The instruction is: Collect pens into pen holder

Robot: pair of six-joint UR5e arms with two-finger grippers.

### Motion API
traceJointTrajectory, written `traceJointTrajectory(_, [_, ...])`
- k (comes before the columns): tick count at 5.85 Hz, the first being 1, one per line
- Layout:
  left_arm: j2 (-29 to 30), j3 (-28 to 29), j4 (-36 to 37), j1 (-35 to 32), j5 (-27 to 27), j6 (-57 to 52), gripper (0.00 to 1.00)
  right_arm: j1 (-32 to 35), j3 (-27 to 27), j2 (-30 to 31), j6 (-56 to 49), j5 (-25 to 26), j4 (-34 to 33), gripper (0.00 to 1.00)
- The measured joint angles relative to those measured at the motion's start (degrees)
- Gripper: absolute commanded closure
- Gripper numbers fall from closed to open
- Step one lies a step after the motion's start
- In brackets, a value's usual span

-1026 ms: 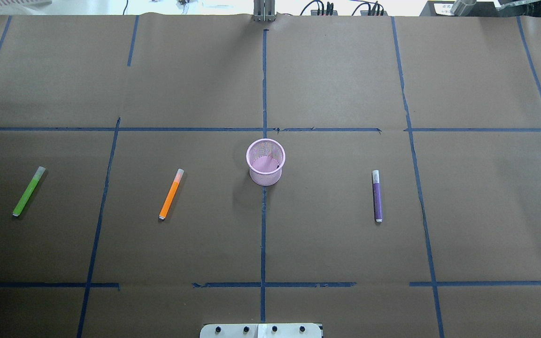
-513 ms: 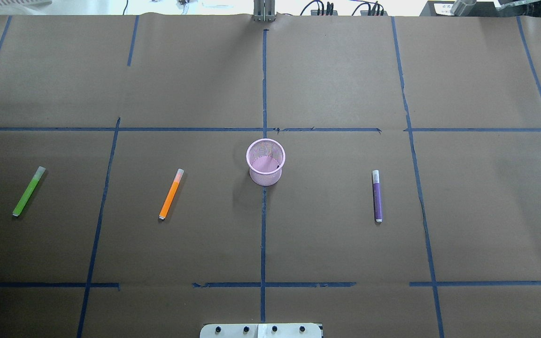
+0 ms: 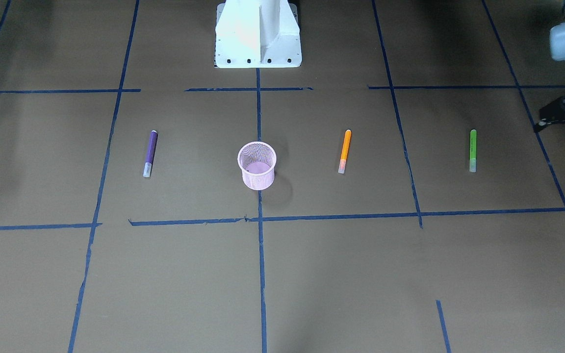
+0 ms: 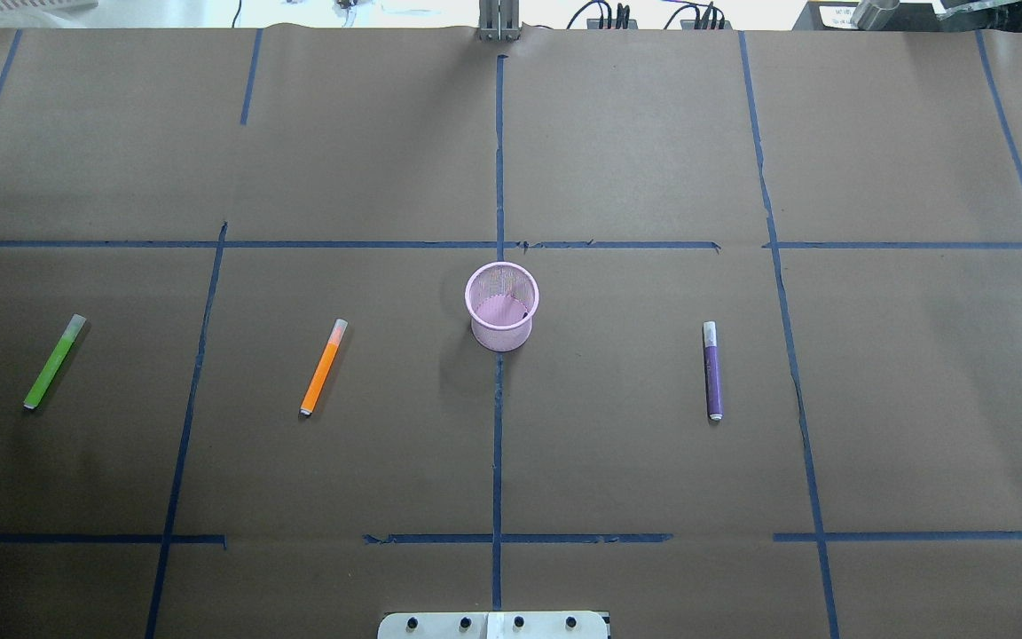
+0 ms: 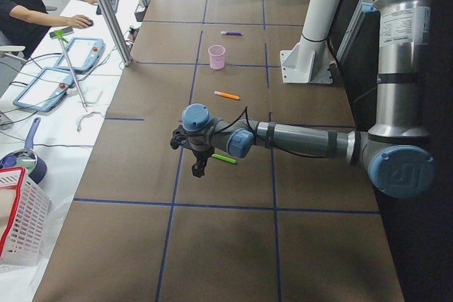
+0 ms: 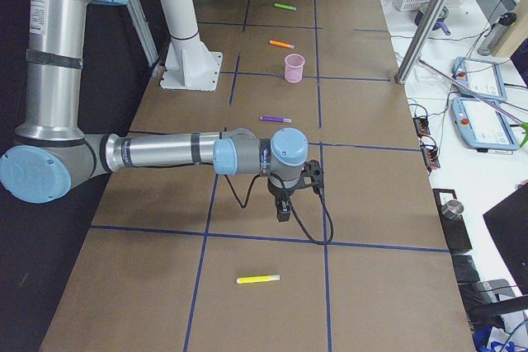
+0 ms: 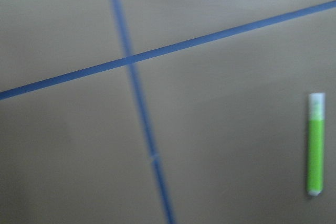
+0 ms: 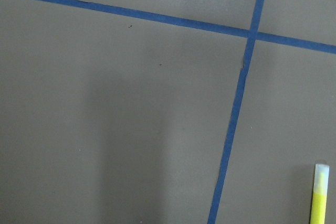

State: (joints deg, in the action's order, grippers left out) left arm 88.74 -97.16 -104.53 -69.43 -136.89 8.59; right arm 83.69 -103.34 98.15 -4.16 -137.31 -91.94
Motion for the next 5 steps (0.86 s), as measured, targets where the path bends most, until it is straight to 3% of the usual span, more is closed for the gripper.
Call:
traceJointTrajectory(2, [4.50, 2.54, 0.11, 7.20, 1.75, 3.81, 0.06, -1.10, 0.10, -0.06, 0.01, 0.02, 0.00, 0.00])
traceJointTrajectory(5, [8.00, 4.56, 4.92, 12.57, 4.44, 6.36, 0.18, -1.55, 0.24, -0.07, -0.22, 0.10, -0.01, 0.00])
